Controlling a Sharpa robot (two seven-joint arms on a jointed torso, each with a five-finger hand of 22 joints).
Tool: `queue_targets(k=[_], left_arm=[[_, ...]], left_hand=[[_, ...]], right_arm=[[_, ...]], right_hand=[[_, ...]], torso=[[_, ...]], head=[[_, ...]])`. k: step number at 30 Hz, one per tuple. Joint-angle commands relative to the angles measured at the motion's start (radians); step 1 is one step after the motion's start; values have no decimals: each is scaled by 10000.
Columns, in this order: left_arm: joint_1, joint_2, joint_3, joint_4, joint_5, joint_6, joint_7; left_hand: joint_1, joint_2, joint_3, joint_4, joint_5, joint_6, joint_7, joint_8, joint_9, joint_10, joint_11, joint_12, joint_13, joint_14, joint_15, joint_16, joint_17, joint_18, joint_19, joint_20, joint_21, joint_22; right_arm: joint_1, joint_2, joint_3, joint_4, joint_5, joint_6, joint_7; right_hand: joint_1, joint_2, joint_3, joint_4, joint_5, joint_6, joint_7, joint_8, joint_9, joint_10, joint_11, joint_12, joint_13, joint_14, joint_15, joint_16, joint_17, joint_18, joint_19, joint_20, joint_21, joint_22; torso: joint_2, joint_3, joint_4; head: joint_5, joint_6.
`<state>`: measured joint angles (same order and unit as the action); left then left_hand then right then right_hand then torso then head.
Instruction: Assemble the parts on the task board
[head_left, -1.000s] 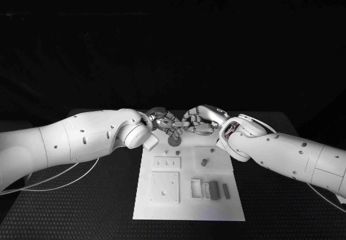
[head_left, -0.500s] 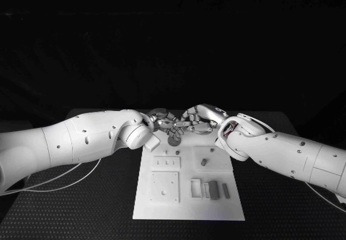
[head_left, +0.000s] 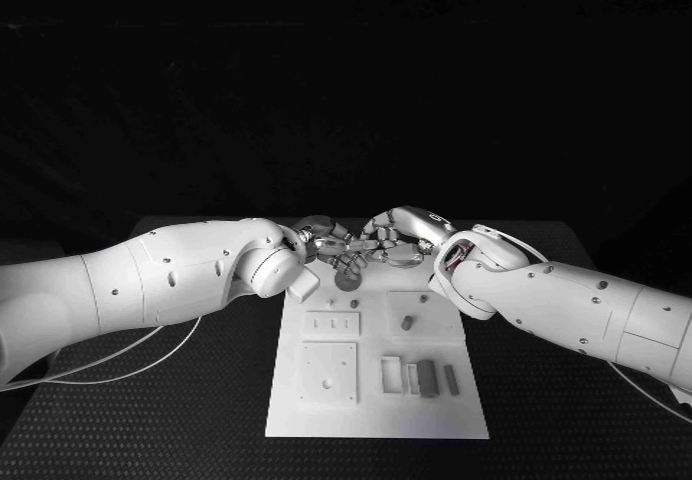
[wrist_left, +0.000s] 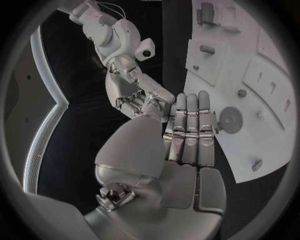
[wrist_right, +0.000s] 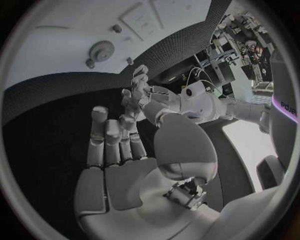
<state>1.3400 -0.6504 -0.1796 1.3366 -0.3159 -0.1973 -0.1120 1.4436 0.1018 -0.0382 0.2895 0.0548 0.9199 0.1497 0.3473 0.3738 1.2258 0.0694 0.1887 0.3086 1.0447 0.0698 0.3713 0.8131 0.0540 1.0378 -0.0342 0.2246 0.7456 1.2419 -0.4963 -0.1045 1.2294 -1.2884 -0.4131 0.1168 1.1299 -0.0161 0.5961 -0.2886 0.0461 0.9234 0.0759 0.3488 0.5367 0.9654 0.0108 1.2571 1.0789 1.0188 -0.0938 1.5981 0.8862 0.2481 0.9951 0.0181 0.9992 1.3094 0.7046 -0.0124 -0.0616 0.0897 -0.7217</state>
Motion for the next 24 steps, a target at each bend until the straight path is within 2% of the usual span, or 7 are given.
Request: queue_targets(k=[1, 4, 8, 15, 24], left_arm=[[32, 42, 33, 49, 261, 2, 380], [32, 42, 33, 56, 261, 24, 381], [32, 42, 33, 61, 261, 1, 359], [32, 16, 33, 76, 206, -19, 323], [31, -4, 33, 86, 171, -121, 390]], left_hand=[[167, 49, 56, -5, -33, 100, -15, 12, 12, 94, -6, -25, 29, -55, -36, -61, 22, 96, -61, 9, -54, 24], [670, 197, 336, -35, -34, 223, -81, 66, 41, 198, -63, -29, 91, -57, -36, -91, 59, 98, -68, 12, -86, 49], [1202, 143, 766, -52, -33, 280, -105, 82, 57, 245, -78, -61, 140, -54, -26, -120, 94, 87, -77, 25, -132, 59], [1498, -25, 1025, -55, -27, 468, -192, 174, 127, 414, -148, -19, 254, 12, -52, -120, 162, 77, -28, 7, -159, 89], [1705, -49, 1224, -72, -16, 626, -280, 272, 240, 555, -219, 51, 388, 129, -118, -59, 267, 69, 56, -45, -154, 128]], right_arm=[[-25, 41, -17, 23, -86, 259, 44], [-25, 51, -18, 15, -92, 268, 36], [-25, 54, -18, -3, -136, 299, 16], [-25, 37, -18, -72, -233, 260, -39], [-26, 63, -18, -86, -241, 295, -33]], right_hand=[[6, 43, 56, -9, 45, 747, 332, 29, 62, 1, -94, 49, -18, -23, -64, 34, -15, 137, 86, -13, 29, 133], [5, 44, 57, -9, 45, 749, 331, 29, 63, 1, -94, 49, -21, -22, -64, 33, -17, 137, 86, -13, 29, 133], [6, 43, 59, -10, 45, 751, 330, 30, 64, 2, -95, 49, -24, -22, -65, 31, -19, 137, 86, -14, 27, 132], [6, 41, 60, -12, 45, 753, 329, 30, 66, 1, -96, 50, -30, -21, -66, 29, -22, 137, 86, -15, 26, 131], [7, 35, 62, -15, 45, 757, 327, 30, 69, 1, -98, 51, -39, -19, -67, 26, -27, 137, 85, -16, 23, 131]], torso=[[-2, 4, -6], [-4, 5, -10], [-3, 4, -11], [1, 7, -4], [3, 8, -8]], head=[[13, -10], [16, 1], [7, 3], [2, -12], [-2, -7]])
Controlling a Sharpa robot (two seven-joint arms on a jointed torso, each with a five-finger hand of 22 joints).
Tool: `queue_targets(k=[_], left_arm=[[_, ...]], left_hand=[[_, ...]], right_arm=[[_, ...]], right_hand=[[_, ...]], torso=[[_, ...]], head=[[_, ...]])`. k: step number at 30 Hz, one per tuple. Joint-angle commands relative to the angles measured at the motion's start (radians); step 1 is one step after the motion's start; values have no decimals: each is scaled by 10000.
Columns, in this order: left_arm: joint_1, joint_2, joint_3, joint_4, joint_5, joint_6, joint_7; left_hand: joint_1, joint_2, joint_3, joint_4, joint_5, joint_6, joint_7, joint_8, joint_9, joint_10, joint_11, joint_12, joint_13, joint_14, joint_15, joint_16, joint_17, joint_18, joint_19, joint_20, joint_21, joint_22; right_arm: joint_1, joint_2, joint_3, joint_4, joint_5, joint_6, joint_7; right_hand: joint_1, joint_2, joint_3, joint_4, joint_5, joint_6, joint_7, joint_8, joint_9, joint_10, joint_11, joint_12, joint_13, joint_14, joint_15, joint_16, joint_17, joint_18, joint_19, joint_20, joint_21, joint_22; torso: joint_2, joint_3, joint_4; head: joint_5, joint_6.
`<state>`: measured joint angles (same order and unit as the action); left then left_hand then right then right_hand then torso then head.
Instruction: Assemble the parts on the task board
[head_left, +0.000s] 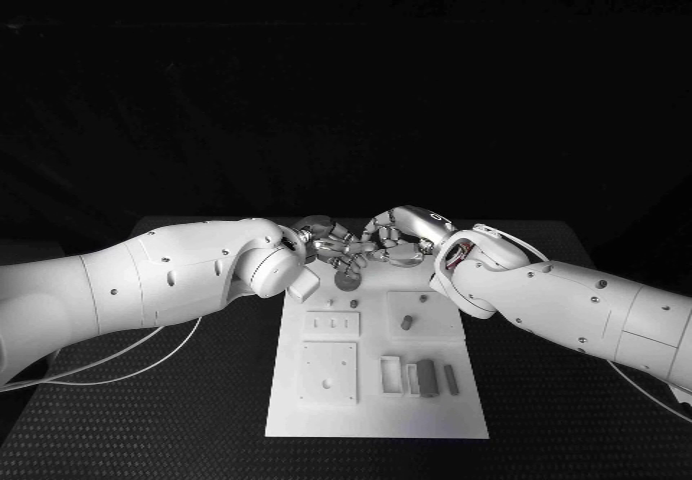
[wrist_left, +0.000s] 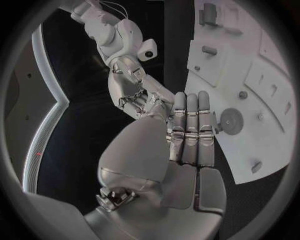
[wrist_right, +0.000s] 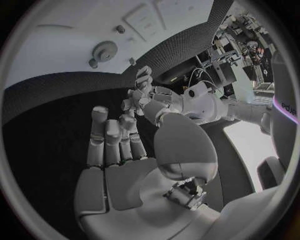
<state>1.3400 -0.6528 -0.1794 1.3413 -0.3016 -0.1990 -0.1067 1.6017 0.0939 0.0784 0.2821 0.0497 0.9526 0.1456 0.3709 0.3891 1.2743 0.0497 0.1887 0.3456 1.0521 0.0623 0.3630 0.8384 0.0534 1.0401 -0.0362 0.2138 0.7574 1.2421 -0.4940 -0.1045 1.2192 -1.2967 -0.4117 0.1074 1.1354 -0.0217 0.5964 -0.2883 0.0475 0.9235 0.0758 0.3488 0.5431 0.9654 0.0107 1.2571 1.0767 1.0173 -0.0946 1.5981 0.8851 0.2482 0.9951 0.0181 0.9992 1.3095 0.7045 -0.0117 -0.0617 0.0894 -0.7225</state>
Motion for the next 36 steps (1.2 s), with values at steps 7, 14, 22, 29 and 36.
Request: queue_targets(k=[7, 14, 22, 29, 36], left_arm=[[31, 17, 31, 47, 91, -96, 384], [31, -3, 31, 35, 147, -35, 381], [31, -63, 31, 13, 49, 272, 261], [31, -171, 27, -40, -196, 595, 214], [31, -260, -13, -116, -410, 735, 1]], left_hand=[[142, 61, 110, 17, 39, 307, -244, 41, 110, 75, -26, 53, 49, 61, -48, 26, 39, 58, 32, -28, -58, 15], [103, 234, 151, 8, 30, 361, -270, 83, 183, 118, -54, 84, 128, 89, -71, 48, 104, 50, 40, -58, -69, 38], [98, 253, 217, -49, 35, 516, -360, 198, 339, 299, -153, 205, 295, 137, -111, 97, 224, 45, 84, -102, -50, 101], [6, 175, 342, -61, 63, 616, -424, 273, 504, 411, -233, 351, 488, 201, -157, 170, 389, 38, 128, -144, -13, 194], [-84, 150, 403, -83, 114, 662, -455, 297, 602, 426, -266, 442, 608, 234, -191, 225, 520, 27, 150, -179, 11, 261]], right_arm=[[-29, 52, -18, -9, -158, 297, 47], [-29, 55, -19, -84, 39, 121, 63], [-31, -33, -21, -159, 294, -218, 133], [-35, -277, -21, -178, 394, -556, 203], [-45, -592, -21, -147, 575, -793, 299]], right_hand=[[-49, 87, 59, -18, 31, 757, 327, 30, 6, 0, -99, 52, -24, -4, -61, 23, -19, 136, 85, -18, 21, 130], [-166, -203, 22, 4, 31, 356, 443, -238, -97, -166, 1, -69, -151, -103, 15, -72, -74, 136, -28, 26, -73, 109], [-655, -792, -383, 27, 29, -902, 930, -985, -410, -578, 475, -128, -264, -397, 461, -215, -148, 136, -312, 190, -273, 88], [-688, -905, -555, 56, 24, -1436, 1176, -1270, -578, -869, 717, -51, -327, -601, 707, -298, -235, 136, -512, 324, -413, 85], [-664, -967, -583, 63, 27, -1525, 1224, -1306, -611, -942, 763, -11, -357, -640, 758, -292, -259, 136, -543, 355, -435, 91]], torso=[[1, -5, -7], [1, -1, -2], [4, 0, -8], [1, -4, 12], [0, 7, -3]], head=[[-19, -16], [-27, -11], [-29, -9], [-16, -17], [26, -23]])
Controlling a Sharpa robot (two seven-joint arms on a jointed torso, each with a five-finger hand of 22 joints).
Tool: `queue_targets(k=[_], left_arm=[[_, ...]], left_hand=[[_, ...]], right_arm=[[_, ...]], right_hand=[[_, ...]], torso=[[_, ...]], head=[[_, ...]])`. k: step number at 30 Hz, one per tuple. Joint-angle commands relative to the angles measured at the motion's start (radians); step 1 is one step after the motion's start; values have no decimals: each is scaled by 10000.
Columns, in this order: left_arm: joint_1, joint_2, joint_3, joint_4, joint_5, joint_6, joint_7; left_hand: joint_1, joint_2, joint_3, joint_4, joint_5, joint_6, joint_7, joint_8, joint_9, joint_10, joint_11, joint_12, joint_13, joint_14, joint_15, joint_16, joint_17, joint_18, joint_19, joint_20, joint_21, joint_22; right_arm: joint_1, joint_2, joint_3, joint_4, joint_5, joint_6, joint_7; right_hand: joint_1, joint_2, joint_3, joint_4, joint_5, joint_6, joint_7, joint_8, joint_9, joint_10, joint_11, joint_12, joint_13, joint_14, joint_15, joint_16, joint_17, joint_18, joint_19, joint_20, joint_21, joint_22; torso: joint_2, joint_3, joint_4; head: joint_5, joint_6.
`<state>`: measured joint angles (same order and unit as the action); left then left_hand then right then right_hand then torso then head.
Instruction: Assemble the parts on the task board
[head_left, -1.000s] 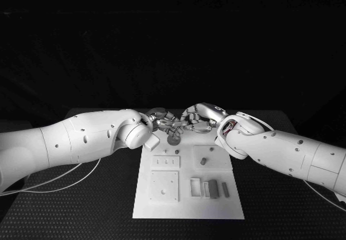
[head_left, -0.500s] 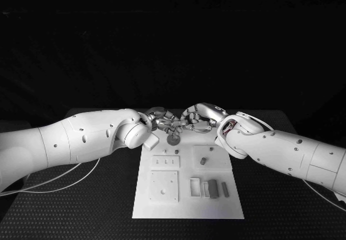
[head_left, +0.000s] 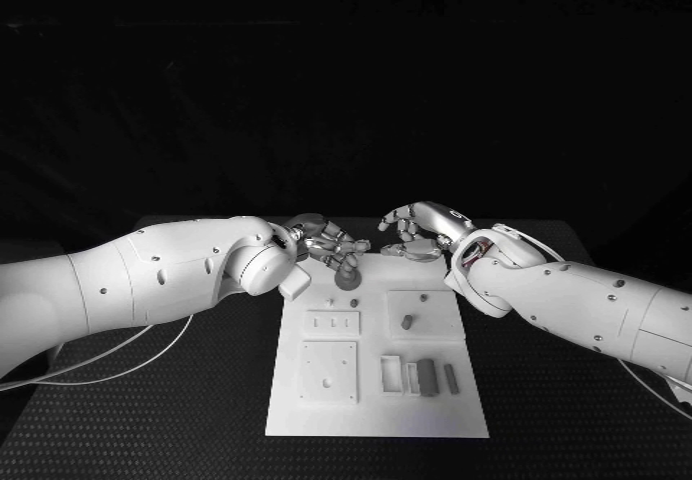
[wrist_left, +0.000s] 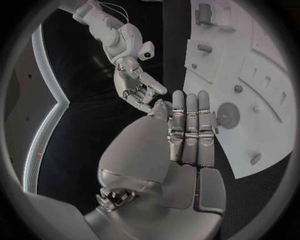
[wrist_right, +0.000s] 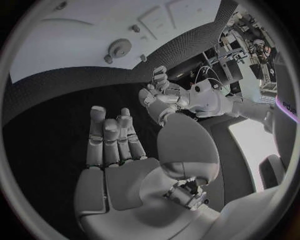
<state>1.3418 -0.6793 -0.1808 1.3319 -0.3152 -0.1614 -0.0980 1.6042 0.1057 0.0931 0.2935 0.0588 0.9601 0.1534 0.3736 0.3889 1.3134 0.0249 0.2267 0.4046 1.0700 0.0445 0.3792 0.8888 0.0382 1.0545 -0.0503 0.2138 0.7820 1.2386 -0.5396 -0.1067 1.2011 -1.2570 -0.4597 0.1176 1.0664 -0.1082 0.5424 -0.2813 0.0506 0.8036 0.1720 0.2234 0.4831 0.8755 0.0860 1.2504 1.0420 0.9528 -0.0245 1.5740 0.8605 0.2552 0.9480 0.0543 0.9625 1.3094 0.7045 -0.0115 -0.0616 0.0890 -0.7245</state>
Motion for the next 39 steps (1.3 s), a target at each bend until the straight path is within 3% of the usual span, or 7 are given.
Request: queue_targets(k=[1, 12, 17, 20, 23, 27, 39], left_arm=[[13, -6, -6, -39, -306, 374, -141], [15, -146, -87, -29, -1589, 557, -2125], [16, -156, -123, -5, -2428, 964, -3037], [16, -152, -133, 43, -2908, 1097, -3366], [16, -121, -145, 55, -3167, 1282, -3616], [16, -79, -162, 95, -3579, 1397, -3831], [15, -38, -187, 328, -4874, 1678, -3787]], left_hand=[[-130, 44, 266, -192, 24, 589, -535, 271, 616, 33, -21, 73, 34, 58, -15, 69, 33, 176, 6, -40, 12, 23], [-758, 245, 737, -180, -36, 608, -585, 327, 950, -68, -72, 343, 407, 49, -61, 148, 392, 152, -80, -90, 12, 209], [-2050, 254, 1465, -1133, 99, 687, -672, 393, 1435, -165, -159, 774, 904, 139, -158, 240, 853, 116, -63, -163, 128, 562], [-4303, 299, 2674, -2991, 394, 812, -739, 428, 1896, -217, -232, 1225, 1277, 154, -181, 587, 1042, 95, -65, -237, 367, 1056], [-8537, 855, 5291, -5984, 471, 1027, -841, 366, 2432, -285, -331, 1717, 1635, 182, -383, 1038, 968, 14, 83, -276, 686, 1645], [-9787, 874, 6627, -5916, 639, 1247, -939, 457, 3066, -159, -448, 2268, 2022, 262, -406, 1650, 905, 98, 202, -463, 1101, 2337], [-9971, 792, 6954, -5875, 894, 1206, -929, 369, 3402, -284, -444, 2424, 2162, 114, -403, 1927, 745, 110, 85, -455, 1196, 2687]], right_arm=[[-10, -212, 2, 34, 221, -313, 208], [-2, -996, 367, -157, 1213, -206, 290], [98, -1232, 526, -227, 1705, -154, 274], [179, -1306, 541, -293, 1818, -107, 265], [194, -1332, 545, -375, 1884, -46, 250], [197, -1349, 549, -468, 1941, 1, 238], [198, -1376, 552, -503, 1975, 102, 225]], right_hand=[[29, -104, -43, -6, -3, -328, 264, -53, -11, -47, 12, 58, -11, 4, 59, -51, -15, 66, -74, -6, -69, 92], [105, -50, -16, -11, -3, -296, 270, -17, -15, -127, 23, 76, -58, -53, 76, -69, -52, 66, -126, 24, -107, 93], [135, -32, -10, -21, -3, -287, 270, -4, -18, -156, 24, 84, -80, -80, 77, -79, -70, 66, -153, 38, -124, 95], [162, -22, -5, -32, -3, -281, 268, 4, -19, -166, 22, 92, -91, -91, 77, -80, -78, 66, -163, 44, -129, 98], [186, -12, -1, -40, -3, -276, 267, 10, -21, -175, 21, 99, -100, -100, 76, -82, -85, 66, -172, 48, -133, 100], [234, 2, 4, -55, -3, -279, 267, 15, -26, -194, 21, 110, -119, -118, 75, -82, -97, 66, -191, 57, -142, 104], [277, 34, 3, -54, -4, -275, 267, 26, -32, -214, 22, 127, -143, -137, 76, -78, -111, 66, -207, 71, -148, 111]], torso=[[-1, 4, 3], [-15, 19, -8], [-11, 11, -3], [-6, 10, -19], [-8, 8, -27], [-13, 11, -25], [6, 5, -6]], head=[[41, -9], [98, -107], [102, -169], [100, -212], [107, -274], [109, -336], [47, -527]])
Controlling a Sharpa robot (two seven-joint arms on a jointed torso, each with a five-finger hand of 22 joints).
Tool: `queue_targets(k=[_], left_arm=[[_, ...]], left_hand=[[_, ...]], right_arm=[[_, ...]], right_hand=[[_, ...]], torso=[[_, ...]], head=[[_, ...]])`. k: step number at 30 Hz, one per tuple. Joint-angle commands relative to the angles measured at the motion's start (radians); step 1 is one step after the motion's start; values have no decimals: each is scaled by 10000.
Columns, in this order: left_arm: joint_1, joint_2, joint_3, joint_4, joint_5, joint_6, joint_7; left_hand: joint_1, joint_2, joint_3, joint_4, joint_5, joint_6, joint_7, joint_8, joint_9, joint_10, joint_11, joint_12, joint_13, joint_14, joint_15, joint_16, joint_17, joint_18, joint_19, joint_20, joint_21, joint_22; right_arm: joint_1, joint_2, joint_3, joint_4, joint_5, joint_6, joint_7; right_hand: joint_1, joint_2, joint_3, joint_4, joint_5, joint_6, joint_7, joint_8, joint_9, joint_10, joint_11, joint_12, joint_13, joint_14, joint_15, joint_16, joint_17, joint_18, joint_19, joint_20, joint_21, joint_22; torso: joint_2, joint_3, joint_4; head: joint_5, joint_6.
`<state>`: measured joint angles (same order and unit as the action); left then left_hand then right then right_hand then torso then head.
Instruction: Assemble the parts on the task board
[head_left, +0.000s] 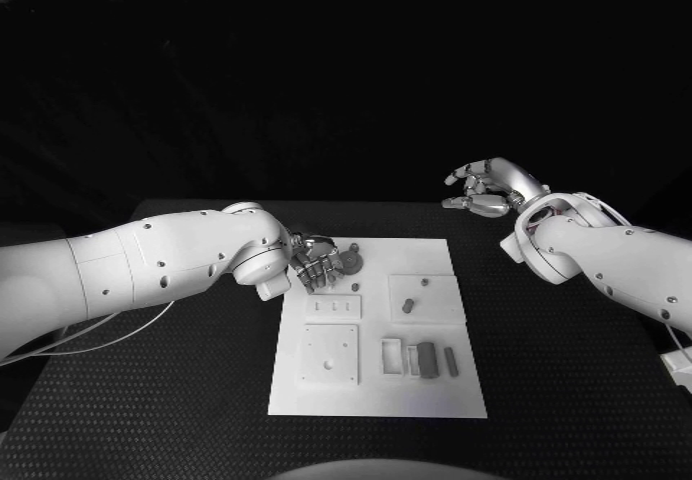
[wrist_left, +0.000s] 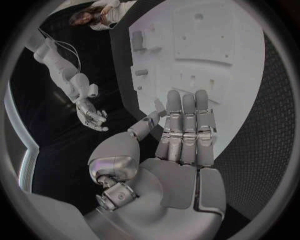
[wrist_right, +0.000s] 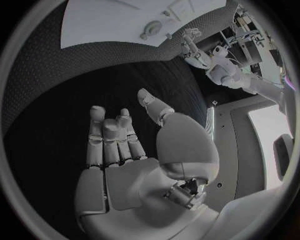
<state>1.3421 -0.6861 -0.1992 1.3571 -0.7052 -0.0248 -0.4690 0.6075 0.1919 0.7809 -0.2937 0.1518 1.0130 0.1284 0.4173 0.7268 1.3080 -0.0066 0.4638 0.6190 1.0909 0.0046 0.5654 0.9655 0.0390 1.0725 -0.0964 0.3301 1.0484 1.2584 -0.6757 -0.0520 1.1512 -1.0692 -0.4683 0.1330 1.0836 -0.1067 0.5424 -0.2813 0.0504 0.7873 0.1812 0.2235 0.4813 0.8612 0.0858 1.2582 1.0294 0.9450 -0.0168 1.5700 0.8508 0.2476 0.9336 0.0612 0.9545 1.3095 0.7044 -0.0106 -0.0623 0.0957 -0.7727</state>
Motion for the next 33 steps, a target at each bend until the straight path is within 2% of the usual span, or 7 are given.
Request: queue_targets(k=[1, 12, 14, 16, 22, 24, 33], left_arm=[[12, 32, -8, 108, -1139, 249, -79], [12, 28, -28, 245, -1600, -124, 50], [12, 23, -29, 238, -1571, -202, 63], [11, 18, -32, 240, -1551, -293, 80], [10, 10, -65, 303, -1663, -638, 107], [8, 2, -84, 337, -1753, -760, 123], [-41, -5, -330, 422, -2088, -1385, 161]], left_hand=[[11, -91, 92, 1, -62, 670, -675, -83, 40, -246, -124, 51, 19, -113, 0, 77, -40, 103, -108, 10, 30, 38], [373, -336, 146, 47, -433, 582, -603, -324, 177, -411, -54, -19, -33, -320, 76, 187, -292, 107, -227, 84, -81, 153], [607, -466, 179, 54, -814, 547, -574, -428, 200, -465, -26, -69, -78, -402, 108, 211, -393, 114, -271, 109, -154, 160], [1020, -793, 186, 158, -863, 547, -546, -560, 208, -494, 3, -129, -144, -468, 138, 269, -522, 121, -269, 141, -233, 168], [2040, -1434, -9, 195, -805, 634, -536, -791, 190, -456, 16, -218, -271, -545, 155, 453, -791, 139, -208, 163, -378, 222], [2113, -1323, -554, 76, -38, 665, -535, -828, 226, -430, 16, -216, -285, -558, 157, 541, -859, 135, -185, 168, -409, 271], [2962, -1735, -951, 91, -54, 768, -580, -911, 295, -348, -17, -200, -323, -554, 119, 736, -1064, 137, -78, 145, -525, 336]], right_arm=[[0, -19, 5, 1, 101, 197, 69], [-1, -30, 5, 127, 108, 438, -18], [-3, -32, 4, 191, 82, 485, -34], [-8, -32, 3, 253, 43, 510, -40], [-55, -51, 2, 348, -2, 569, -62], [-73, -65, 2, 381, -14, 583, -69], [-169, -125, 1, 562, -74, 678, -109]], right_hand=[[101, 20, -1, -51, -2, -109, 176, 27, -15, -73, 24, 51, -20, -61, 0, -38, -15, 141, -64, 3, -69, 111], [62, 67, -30, -23, -2, -78, 172, 57, -17, -98, 23, 73, -52, -82, 2, -29, -33, 141, -80, 27, -76, 118], [68, 70, -32, -30, -2, -63, 169, 68, -15, -103, 20, 79, -59, -85, 0, -26, -36, 141, -83, 29, -76, 120], [71, 70, -33, -33, -2, -56, 167, 73, -14, -105, 19, 82, -62, -87, -1, -25, -38, 141, -85, 30, -77, 121], [70, 72, -39, -33, -2, -45, 164, 82, -13, -111, 16, 88, -69, -92, -3, -22, -42, 141, -88, 34, -77, 123], [68, 75, -40, -32, -2, -44, 163, 83, -13, -112, 16, 89, -71, -93, -4, -21, -43, 141, -89, 35, -78, 123], [61, 78, -48, -29, -3, -39, 162, 89, -14, -119, 14, 96, -79, -98, -6, -18, -47, 141, -92, 39, -79, 125]], torso=[[7, -7, 4], [3, -13, 14], [2, -12, 15], [1, -7, 16], [-2, -4, 23], [-2, -9, 19], [7, -12, 2]], head=[[-25, -49], [-60, -75], [-52, -63], [-56, -56], [-40, -49], [-39, -43], [-8, -27]])
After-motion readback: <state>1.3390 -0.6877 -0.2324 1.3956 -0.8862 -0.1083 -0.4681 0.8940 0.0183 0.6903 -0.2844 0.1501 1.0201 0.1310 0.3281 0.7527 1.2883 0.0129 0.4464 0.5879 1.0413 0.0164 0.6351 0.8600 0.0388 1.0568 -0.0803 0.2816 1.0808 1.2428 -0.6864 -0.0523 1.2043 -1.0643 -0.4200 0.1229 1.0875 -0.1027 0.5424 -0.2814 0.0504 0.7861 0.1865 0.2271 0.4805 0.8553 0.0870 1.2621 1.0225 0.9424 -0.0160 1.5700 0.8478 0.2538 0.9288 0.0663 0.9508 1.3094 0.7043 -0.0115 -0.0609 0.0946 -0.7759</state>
